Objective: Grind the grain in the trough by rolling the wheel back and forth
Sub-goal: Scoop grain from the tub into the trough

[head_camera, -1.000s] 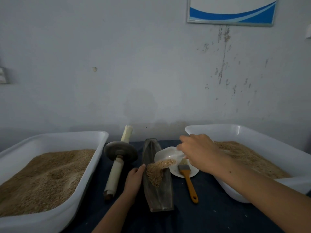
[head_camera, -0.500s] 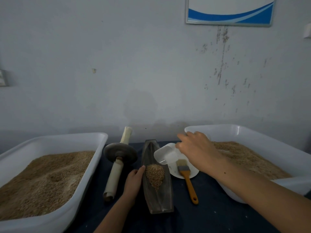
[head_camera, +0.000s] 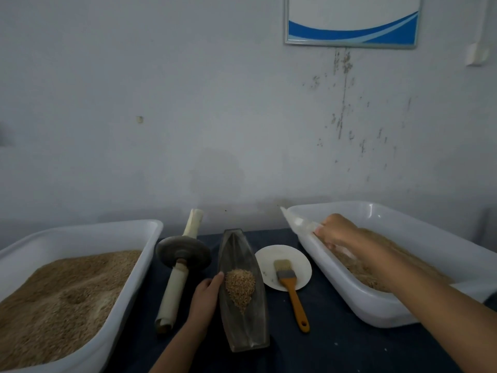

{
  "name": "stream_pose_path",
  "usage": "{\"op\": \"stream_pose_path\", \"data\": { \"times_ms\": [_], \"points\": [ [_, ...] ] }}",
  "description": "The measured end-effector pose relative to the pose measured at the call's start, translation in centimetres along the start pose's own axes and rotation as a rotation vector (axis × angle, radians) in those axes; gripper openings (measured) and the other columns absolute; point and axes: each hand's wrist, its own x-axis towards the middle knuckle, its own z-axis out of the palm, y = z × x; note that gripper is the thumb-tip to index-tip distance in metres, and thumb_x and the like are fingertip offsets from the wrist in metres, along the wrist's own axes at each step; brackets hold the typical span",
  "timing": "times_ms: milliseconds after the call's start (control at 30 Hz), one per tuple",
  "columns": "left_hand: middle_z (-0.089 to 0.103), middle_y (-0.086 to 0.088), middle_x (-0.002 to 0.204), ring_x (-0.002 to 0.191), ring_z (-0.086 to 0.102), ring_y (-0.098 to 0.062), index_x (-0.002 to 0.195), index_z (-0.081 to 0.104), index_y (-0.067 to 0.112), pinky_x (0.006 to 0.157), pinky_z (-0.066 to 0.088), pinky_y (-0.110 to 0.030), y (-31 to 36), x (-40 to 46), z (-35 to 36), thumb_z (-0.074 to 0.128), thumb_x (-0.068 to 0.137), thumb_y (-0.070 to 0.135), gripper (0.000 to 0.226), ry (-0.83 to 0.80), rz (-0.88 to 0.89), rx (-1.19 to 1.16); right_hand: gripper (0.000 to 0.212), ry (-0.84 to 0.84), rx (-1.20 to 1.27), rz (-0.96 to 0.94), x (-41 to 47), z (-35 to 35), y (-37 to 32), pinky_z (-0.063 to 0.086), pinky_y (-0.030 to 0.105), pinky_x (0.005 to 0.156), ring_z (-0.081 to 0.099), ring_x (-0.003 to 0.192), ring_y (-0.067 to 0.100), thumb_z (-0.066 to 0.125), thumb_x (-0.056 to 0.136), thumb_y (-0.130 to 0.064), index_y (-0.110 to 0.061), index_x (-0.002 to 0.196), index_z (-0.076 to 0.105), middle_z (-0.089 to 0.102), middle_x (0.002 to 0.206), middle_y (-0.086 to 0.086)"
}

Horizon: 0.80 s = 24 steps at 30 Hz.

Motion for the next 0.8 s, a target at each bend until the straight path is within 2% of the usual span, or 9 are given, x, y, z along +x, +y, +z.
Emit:
{"op": "stream_pose_path", "data": {
  "times_ms": [100,233,400,467,533,600,667,733,800],
  "points": [
    [0.069,-0.014,0.099,0.093,0.064,-0.027,0.106,0.064,0.003,0.084,0.05,-0.036,0.1,0.0,0.1,0.054,0.095,0.03,0.031,0.008,-0.006,-0.004,0.026,0.105,-0.069,0.022,1.3,-0.1,1.3,0.032,0.025,0.046,0.046,0.057,0.017,0.048,0.096,-0.018,-0.012,0.072,0.043,0.047,0.069,0.005],
    [0.068,-0.014,0.097,0.091,0.064,-0.026,0.104,0.065,0.003,0.076,0.049,-0.032,0.2,-0.1,0.2,0.054,0.095,0.029,0.03,0.021,-0.004,0.005,0.012,0.119,-0.131,0.062,1.8,0.1,2.7,0.033,0.026,0.049,0.046,0.063,0.017,0.043,0.099,-0.014,-0.004,0.095,0.047,0.048,0.077,0.007],
    [0.068,-0.01,0.095,0.088,0.064,-0.022,0.1,0.064,0.008,0.069,0.047,-0.029,0.3,-0.2,0.2,0.053,0.095,0.031,0.026,0.04,-0.005,0.037,0.021,0.021,-0.23,0.093,2.2,1.2,4.5,0.044,0.026,0.062,0.053,0.073,0.019,0.039,0.101,-0.011,0.0,0.106,0.055,0.056,0.089,0.009],
    [0.067,-0.009,0.094,0.087,0.064,-0.021,0.098,0.063,0.009,0.067,0.046,-0.028,0.4,-0.3,0.3,0.053,0.095,0.031,0.024,0.043,-0.004,0.041,0.021,-0.027,-0.297,0.118,2.1,1.6,4.6,0.038,0.022,0.053,0.048,0.066,0.014,0.039,0.101,-0.011,-0.003,0.091,0.056,0.051,0.08,0.005],
    [0.067,-0.009,0.092,0.086,0.063,-0.021,0.096,0.063,0.009,0.067,0.046,-0.029,0.4,-0.5,0.3,0.052,0.096,0.03,0.024,0.048,0.007,0.051,0.03,-0.073,-0.359,0.135,2.1,1.8,4.6,0.035,0.021,0.05,0.044,0.063,0.012,0.038,0.101,-0.012,-0.011,0.072,0.045,0.046,0.076,0.003],
    [0.066,-0.01,0.092,0.086,0.063,-0.022,0.094,0.062,0.011,0.07,0.046,-0.031,0.5,-0.6,0.4,0.051,0.096,0.03,0.023,0.053,0.022,0.075,0.033,-0.125,-0.418,0.136,2.4,1.9,4.6,0.037,0.023,0.054,0.045,0.065,0.013,0.039,0.101,-0.014,-0.013,0.068,0.041,0.046,0.076,0.003],
    [0.065,-0.01,0.091,0.084,0.061,-0.021,0.091,0.061,0.011,0.067,0.045,-0.03,0.6,-0.8,0.4,0.049,0.097,0.028,0.022,0.06,0.038,0.092,0.026,-0.144,-0.451,0.125,2.7,1.8,4.5,0.043,0.024,0.062,0.051,0.071,0.016,0.043,0.099,-0.015,-0.01,0.074,0.048,0.052,0.082,0.004],
    [0.063,-0.011,0.087,0.08,0.059,-0.02,0.087,0.06,0.008,0.064,0.043,-0.029,0.7,-0.9,0.5,0.049,0.098,0.025,0.022,0.066,0.056,0.096,0.018,-0.081,-0.437,0.083,2.7,1.6,4.0,0.048,0.027,0.073,0.06,0.086,0.02,0.046,0.098,-0.019,-0.007,0.089,0.056,0.059,0.095,0.006],
    [0.059,-0.009,0.079,0.073,0.055,-0.018,0.081,0.056,0.006,0.061,0.04,-0.028,0.8,-0.9,0.5,0.048,0.098,0.021,0.024,0.07,0.083,0.124,0.015,0.081,-0.451,0.019,2.3,1.4,2.9,0.048,0.032,0.079,0.06,0.099,0.026,0.046,0.097,-0.019,-0.009,0.088,0.053,0.056,0.102,0.008]
  ]
}}
